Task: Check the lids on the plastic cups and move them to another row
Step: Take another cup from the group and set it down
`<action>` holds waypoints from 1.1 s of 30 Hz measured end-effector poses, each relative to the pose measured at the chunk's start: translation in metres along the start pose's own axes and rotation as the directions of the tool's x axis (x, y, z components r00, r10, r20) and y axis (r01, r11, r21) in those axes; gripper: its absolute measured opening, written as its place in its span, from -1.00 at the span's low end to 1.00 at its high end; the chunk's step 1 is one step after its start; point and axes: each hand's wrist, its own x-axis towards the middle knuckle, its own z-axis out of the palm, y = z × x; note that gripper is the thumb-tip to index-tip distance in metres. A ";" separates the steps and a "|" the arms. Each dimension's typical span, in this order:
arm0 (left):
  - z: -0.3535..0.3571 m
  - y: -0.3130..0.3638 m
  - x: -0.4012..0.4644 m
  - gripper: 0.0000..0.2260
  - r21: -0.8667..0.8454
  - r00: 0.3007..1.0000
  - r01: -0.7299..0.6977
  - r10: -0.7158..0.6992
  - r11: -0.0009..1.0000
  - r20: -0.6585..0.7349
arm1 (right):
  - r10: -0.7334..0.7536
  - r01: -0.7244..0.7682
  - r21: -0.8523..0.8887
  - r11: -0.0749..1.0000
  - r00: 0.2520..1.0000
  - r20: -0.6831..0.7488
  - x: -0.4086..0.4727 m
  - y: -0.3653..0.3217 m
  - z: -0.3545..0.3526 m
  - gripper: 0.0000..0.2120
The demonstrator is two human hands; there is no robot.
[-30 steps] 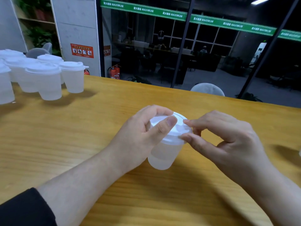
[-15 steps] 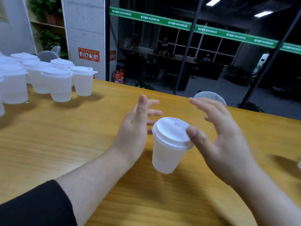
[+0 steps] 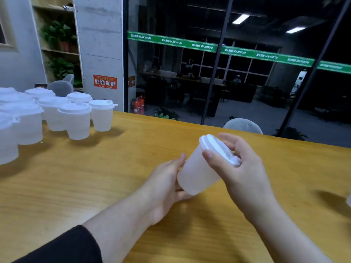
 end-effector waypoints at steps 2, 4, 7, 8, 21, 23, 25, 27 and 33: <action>0.005 0.002 -0.006 -0.62 -0.184 0.991 0.103 -0.086 0.978 0.102 | 0.014 -0.013 0.066 0.998 1.000 -0.016 -0.002 -0.001 0.002 -0.35; 0.008 0.003 -0.009 -0.64 -0.262 0.980 0.167 -0.132 0.951 0.146 | -0.001 0.000 0.041 0.999 1.000 0.022 -0.003 0.000 0.000 -0.25; 0.009 0.002 -0.008 -0.67 -0.193 0.970 0.238 -0.221 0.952 0.102 | -0.042 0.049 -0.049 0.998 0.991 0.127 -0.002 0.001 -0.011 -0.20; 0.010 0.001 -0.009 -0.67 -0.168 0.965 0.256 -0.243 0.952 0.095 | -0.050 0.063 -0.069 0.996 0.983 0.177 -0.003 0.001 -0.013 -0.22; 0.017 -0.001 -0.012 -0.71 -0.104 0.991 0.032 -0.045 0.994 -0.124 | 0.011 -0.014 0.029 0.999 0.995 0.102 -0.010 0.008 -0.001 -0.25; 0.015 0.000 -0.010 -0.70 -0.128 0.980 0.190 -0.195 0.973 -0.025 | -0.032 0.040 -0.048 0.998 0.985 0.170 -0.010 0.008 -0.004 -0.25; 0.013 -0.001 -0.008 -0.66 -0.102 0.973 0.231 -0.231 0.967 0.020 | -0.096 0.114 -0.085 0.990 0.978 0.184 -0.011 0.009 -0.006 -0.28; 0.014 -0.002 -0.009 -0.64 -0.084 0.977 0.212 -0.210 0.974 0.029 | -0.159 0.172 -0.071 0.983 0.975 0.155 -0.012 0.010 -0.006 -0.37; 0.022 -0.008 -0.008 -0.65 -0.119 0.981 -0.063 0.039 0.991 -0.192 | -0.126 0.127 0.086 0.988 0.992 -0.018 -0.010 0.010 0.006 -0.42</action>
